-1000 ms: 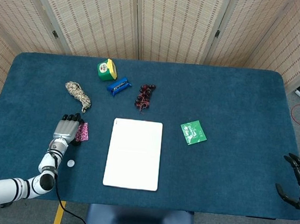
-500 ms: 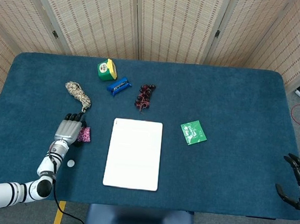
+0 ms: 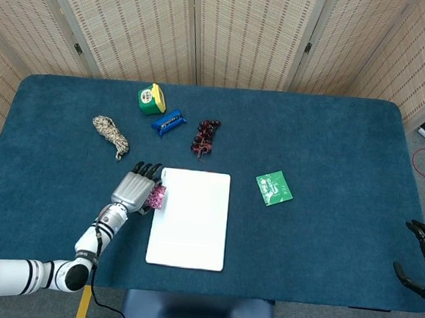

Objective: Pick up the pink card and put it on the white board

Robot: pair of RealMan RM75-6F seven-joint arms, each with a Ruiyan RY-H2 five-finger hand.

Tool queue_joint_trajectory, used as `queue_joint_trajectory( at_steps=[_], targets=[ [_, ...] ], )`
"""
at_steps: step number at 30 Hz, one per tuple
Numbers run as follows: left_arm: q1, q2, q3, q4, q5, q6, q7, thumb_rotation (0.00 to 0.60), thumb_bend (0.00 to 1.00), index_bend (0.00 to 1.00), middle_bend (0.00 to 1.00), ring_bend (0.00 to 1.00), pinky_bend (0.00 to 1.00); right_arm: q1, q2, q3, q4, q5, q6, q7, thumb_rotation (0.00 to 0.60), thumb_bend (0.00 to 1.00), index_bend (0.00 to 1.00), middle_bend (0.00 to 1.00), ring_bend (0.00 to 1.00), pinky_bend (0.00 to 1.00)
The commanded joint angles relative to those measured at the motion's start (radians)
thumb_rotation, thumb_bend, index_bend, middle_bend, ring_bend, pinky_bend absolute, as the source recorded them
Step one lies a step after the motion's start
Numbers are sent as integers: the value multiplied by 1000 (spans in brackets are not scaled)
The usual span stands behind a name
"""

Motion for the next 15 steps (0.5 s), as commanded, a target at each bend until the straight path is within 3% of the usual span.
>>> queue_joint_trajectory(
  at_steps=[1,10,15],
  targets=[
    [-31,-31,-12,17,-11,-19,22,600,316,282,10,0,0,-2,1,0,0,2,0,0,600,351,126,160,180,0],
    [-121,-106,-34,92,-105,-75,73,600,316,260,10,0,0,-9,4,1,-4,8,2,-3,600,350,126,160,179,0],
    [-141,-91,-22,66,-153,-71,94,600,315,122,0,0,0,-14,6,3,-7,13,5,-4,600,351,126,160,181,0]
  ],
)
